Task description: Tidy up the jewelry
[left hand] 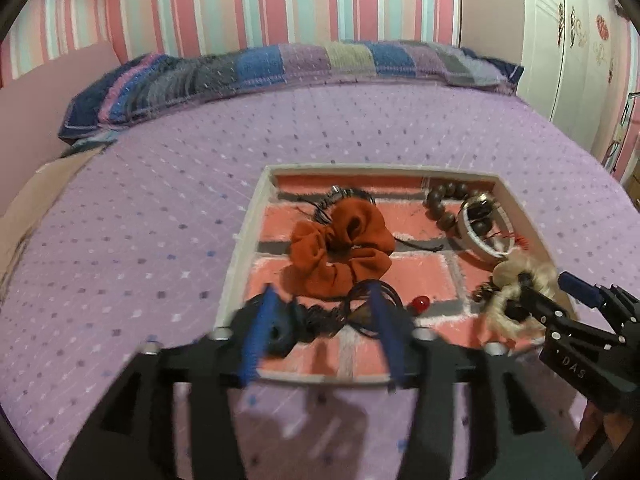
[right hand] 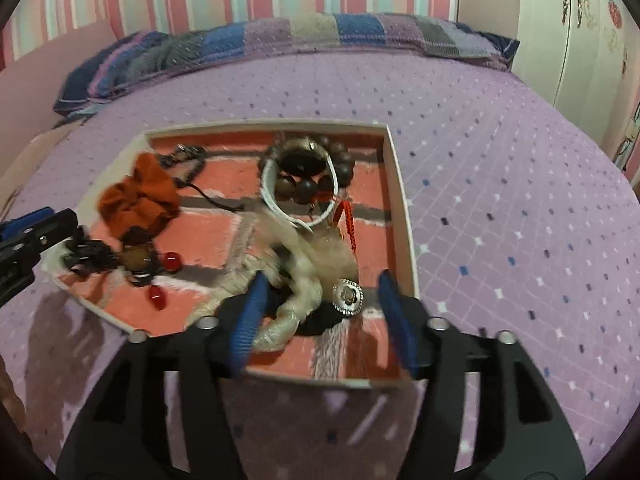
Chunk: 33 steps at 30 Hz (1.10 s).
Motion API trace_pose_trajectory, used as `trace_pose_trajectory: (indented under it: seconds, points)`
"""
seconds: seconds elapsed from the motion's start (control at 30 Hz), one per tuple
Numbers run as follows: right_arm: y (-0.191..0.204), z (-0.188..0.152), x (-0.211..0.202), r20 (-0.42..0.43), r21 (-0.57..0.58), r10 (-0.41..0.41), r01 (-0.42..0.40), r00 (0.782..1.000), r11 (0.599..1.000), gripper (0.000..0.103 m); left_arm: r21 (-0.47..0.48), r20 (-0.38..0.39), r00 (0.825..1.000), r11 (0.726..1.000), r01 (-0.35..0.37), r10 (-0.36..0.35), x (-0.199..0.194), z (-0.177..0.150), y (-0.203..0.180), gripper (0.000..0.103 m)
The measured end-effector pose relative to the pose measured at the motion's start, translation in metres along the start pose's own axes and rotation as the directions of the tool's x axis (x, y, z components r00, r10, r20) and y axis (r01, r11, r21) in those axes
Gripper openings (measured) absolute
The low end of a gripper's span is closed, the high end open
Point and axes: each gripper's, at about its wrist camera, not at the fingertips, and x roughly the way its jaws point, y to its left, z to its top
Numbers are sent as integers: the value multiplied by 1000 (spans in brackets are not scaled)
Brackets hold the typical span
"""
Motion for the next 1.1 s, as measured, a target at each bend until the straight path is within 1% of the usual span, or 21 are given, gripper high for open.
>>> trace_pose_trajectory:
  seconds: [0.07,0.1,0.17,0.2,0.23,0.3,0.37,0.43,0.5,0.57,0.63,0.7,0.73,0.8,0.87,0.97,1.1]
  points:
    - [0,-4,-26,35,6,8,-8,999,1000,83,-13,21,1000,1000,-5,5,-32,-4,8,73]
    - [-1,-7,-42,55,12,19,-19,998,1000,87,-23,33,999,1000,-2,3,-48,-8,12,76]
    - [-1,-16,-72,81,20,41,-43,996,999,98,-45,63,998,999,-6,9,-85,-20,20,90]
    - [-2,-20,-86,92,20,47,-49,995,999,99,-52,78,997,998,-23,27,-104,-28,23,92]
    - [-1,-26,-100,102,16,50,-52,994,999,99,-55,87,995,998,-37,42,-114,-31,25,95]
    - [2,-42,-132,128,4,59,-60,990,998,99,-66,101,990,993,-94,100,-146,-50,26,96]
    - [4,-58,-158,143,2,53,-54,988,999,99,-79,105,986,990,-118,126,-168,-68,26,97]
    - [7,-72,-180,166,-3,59,-59,984,998,99,-101,111,987,989,-108,120,-189,-87,26,98]
    - [9,-85,-198,186,-14,40,-38,982,999,99,-110,131,985,989,-96,110,-206,-103,22,99]
    - [11,-99,-209,186,-10,25,-23,982,1000,99,-113,135,984,989,-98,113,-216,-117,17,99]
    - [12,-112,-219,194,5,34,-36,980,999,99,-117,118,987,989,-92,106,-220,-131,12,99]
    - [13,-126,-228,202,20,24,-29,979,999,99,-124,100,989,987,-101,114,-220,-144,6,99]
    - [14,-129,-230,204,14,22,-25,979,1000,99,-129,101,988,986,-106,119,-222,-150,5,99]
    - [20,-135,-235,216,-25,-1,7,976,1000,99,-125,101,986,985,-119,132,-221,-161,-1,99]
    - [20,-139,-239,231,-27,-24,31,973,999,99,-98,85,985,985,-140,149,-218,-165,-7,99]
    - [17,-142,-243,240,-2,-14,15,971,1000,99,-83,109,983,987,-140,149,-222,-166,-12,99]
    - [12,-142,-241,235,22,-19,14,972,1000,99,-72,110,985,990,-124,131,-221,-170,-14,99]
